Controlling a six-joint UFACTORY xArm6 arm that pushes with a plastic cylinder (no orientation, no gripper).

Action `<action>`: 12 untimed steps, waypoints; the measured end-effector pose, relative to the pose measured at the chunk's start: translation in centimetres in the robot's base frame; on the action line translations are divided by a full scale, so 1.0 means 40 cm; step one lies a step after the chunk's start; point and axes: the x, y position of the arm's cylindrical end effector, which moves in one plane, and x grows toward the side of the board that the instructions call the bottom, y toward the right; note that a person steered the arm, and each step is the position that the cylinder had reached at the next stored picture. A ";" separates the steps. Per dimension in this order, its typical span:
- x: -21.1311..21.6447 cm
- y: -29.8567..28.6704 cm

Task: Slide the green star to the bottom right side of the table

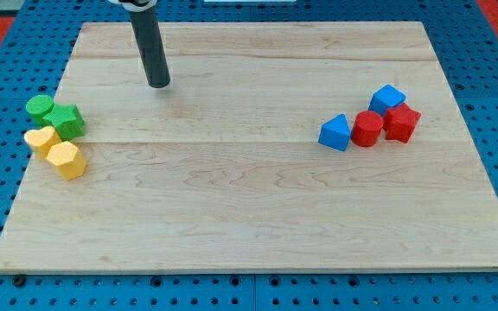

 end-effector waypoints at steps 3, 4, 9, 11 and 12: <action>-0.077 -0.319; 0.014 -0.372; 0.339 -0.185; 0.476 0.028; 0.451 -0.080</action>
